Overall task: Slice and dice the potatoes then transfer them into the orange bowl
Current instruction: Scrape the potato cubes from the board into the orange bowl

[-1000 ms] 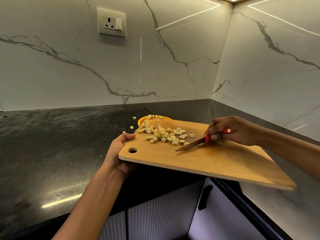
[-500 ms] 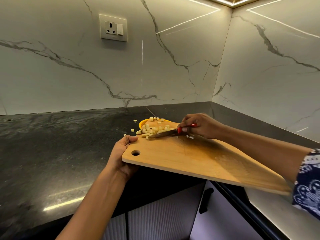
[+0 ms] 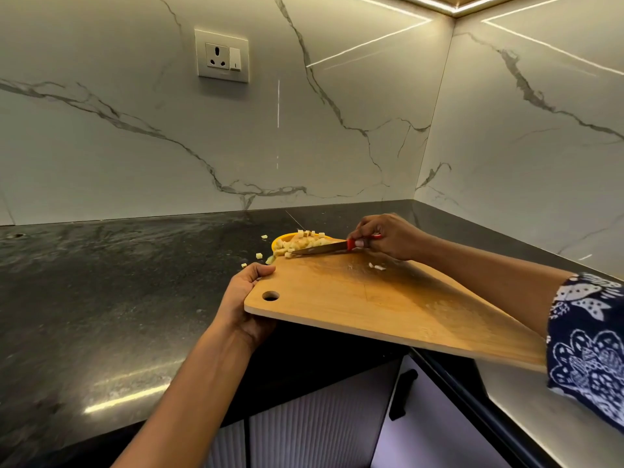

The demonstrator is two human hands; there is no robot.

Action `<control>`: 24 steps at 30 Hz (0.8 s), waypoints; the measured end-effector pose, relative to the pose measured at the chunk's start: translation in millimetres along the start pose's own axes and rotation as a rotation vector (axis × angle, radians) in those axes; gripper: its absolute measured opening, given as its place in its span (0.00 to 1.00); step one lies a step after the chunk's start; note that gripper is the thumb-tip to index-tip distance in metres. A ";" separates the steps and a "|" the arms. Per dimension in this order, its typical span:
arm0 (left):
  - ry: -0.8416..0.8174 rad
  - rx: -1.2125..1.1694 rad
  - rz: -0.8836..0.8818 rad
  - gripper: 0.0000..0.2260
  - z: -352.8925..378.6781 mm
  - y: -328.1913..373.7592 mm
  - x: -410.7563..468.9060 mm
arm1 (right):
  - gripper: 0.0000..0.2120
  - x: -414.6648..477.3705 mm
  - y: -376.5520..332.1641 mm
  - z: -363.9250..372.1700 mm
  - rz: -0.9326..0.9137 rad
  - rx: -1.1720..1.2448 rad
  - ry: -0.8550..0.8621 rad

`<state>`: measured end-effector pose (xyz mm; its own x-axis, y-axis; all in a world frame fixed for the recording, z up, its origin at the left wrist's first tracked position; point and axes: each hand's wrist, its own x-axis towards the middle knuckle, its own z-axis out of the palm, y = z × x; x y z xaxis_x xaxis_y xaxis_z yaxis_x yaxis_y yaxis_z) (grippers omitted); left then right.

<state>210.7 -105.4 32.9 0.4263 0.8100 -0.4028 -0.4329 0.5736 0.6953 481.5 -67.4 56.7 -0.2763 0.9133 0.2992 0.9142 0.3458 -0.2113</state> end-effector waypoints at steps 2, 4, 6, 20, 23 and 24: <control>-0.005 0.004 -0.008 0.08 -0.1 0.4 2.1 | 0.12 3.3 3.3 -0.5 0.015 -0.004 -0.003; -0.008 0.005 -0.008 0.08 0.6 0.6 3.4 | 0.11 7.2 7.0 -1.1 0.024 -0.015 -0.011; -0.023 -0.001 -0.012 0.08 1.7 0.8 4.1 | 0.11 11.0 11.4 -1.2 0.037 -0.033 -0.020; -0.004 -0.001 -0.008 0.07 -1.0 2.1 6.6 | 0.13 44.3 20.5 2.7 0.154 -0.108 -0.054; -0.016 -0.010 -0.010 0.08 -2.0 1.8 5.3 | 0.13 45.8 17.9 0.6 0.145 -0.125 -0.055; -0.020 -0.015 -0.011 0.08 -2.5 1.7 4.6 | 0.13 45.4 17.0 0.0 0.137 -0.129 -0.054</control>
<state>210.0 -100.4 30.7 0.4471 0.8009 -0.3983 -0.4398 0.5846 0.6818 484.5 -20.0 66.7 -0.1588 0.9615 0.2243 0.9739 0.1899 -0.1246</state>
